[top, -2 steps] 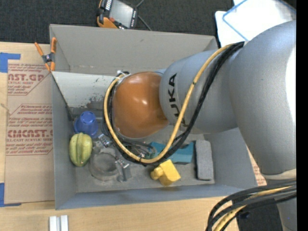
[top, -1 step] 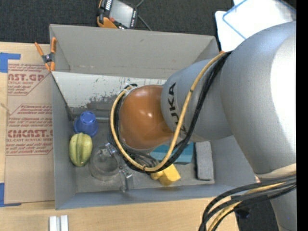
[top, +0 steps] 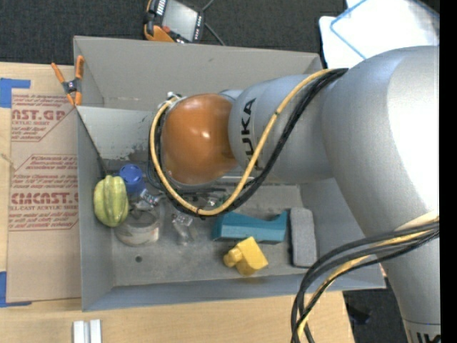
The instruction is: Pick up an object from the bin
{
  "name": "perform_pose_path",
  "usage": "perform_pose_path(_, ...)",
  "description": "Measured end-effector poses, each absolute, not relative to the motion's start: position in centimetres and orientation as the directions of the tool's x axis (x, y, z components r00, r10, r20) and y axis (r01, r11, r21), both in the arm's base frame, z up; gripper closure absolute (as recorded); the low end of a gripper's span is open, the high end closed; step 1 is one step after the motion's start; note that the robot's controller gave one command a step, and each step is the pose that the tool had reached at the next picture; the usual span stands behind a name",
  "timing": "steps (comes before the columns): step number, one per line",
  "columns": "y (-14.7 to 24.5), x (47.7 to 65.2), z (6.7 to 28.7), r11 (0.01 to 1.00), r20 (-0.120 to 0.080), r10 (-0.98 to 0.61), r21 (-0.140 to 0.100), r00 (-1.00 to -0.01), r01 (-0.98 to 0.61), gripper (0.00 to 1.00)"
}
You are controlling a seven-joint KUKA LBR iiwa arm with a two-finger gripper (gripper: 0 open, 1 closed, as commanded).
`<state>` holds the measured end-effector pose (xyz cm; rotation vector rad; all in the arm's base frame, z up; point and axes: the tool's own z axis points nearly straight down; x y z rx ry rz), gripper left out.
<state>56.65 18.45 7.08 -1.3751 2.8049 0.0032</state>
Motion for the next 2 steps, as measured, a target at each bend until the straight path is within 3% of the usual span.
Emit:
perform_pose_path(1,15.95,51.25,7.04,0.704,-0.005,-0.711,0.003,-0.704,-0.711,1.00)
perform_pose_path(2,15.95,51.25,7.04,0.704,-0.005,-0.710,0.003,-0.704,-0.711,1.00)
